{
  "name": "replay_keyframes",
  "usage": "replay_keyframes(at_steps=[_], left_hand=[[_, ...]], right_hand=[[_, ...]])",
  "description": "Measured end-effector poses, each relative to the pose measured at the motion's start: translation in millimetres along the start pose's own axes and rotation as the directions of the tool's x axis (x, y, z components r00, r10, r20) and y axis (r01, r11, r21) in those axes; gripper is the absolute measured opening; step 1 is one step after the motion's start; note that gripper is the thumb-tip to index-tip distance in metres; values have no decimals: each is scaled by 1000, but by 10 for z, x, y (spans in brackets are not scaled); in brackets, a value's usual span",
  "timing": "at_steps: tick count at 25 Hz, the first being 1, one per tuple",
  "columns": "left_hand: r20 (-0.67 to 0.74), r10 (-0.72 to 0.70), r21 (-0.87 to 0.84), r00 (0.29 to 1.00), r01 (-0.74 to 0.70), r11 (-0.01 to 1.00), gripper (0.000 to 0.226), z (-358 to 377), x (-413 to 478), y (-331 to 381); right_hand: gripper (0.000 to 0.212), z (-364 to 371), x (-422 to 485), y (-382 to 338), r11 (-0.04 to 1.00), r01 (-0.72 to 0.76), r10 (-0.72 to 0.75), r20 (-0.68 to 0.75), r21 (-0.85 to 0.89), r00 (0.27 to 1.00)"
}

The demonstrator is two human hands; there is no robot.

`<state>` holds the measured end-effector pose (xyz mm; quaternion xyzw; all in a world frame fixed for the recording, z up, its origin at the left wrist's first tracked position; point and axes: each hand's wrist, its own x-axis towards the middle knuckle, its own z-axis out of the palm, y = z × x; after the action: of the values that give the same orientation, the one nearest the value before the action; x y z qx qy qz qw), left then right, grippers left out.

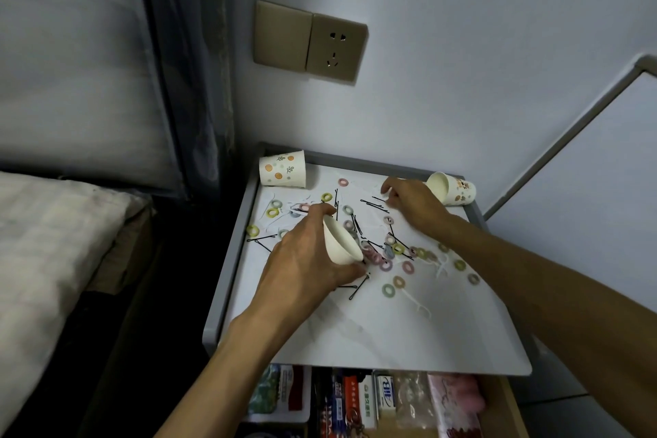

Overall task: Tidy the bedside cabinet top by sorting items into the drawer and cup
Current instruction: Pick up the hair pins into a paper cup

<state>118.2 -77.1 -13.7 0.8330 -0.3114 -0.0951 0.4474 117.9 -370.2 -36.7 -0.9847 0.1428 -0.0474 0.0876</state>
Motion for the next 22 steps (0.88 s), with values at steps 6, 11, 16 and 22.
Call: replay_keyframes(at_steps=[6, 11, 16, 22], left_hand=[[-3, 4, -1, 1000, -4, 1000, 84, -4, 1, 12], [-1, 1, -6, 1000, -1, 1000, 83, -14, 8, 2], [3, 6, -11, 1000, -6, 1000, 83, -8, 9, 17], [2, 4, -30, 1000, -4, 1000, 84, -19, 8, 25]], right_hand=[[14, 201, 85, -123, 1000, -26, 26, 24, -4, 999], [6, 216, 101, -170, 990, -97, 98, -3, 103, 995], [17, 326, 42, -258, 974, -185, 182, -34, -128, 983], [22, 140, 17, -174, 960, -115, 119, 2, -256, 993]])
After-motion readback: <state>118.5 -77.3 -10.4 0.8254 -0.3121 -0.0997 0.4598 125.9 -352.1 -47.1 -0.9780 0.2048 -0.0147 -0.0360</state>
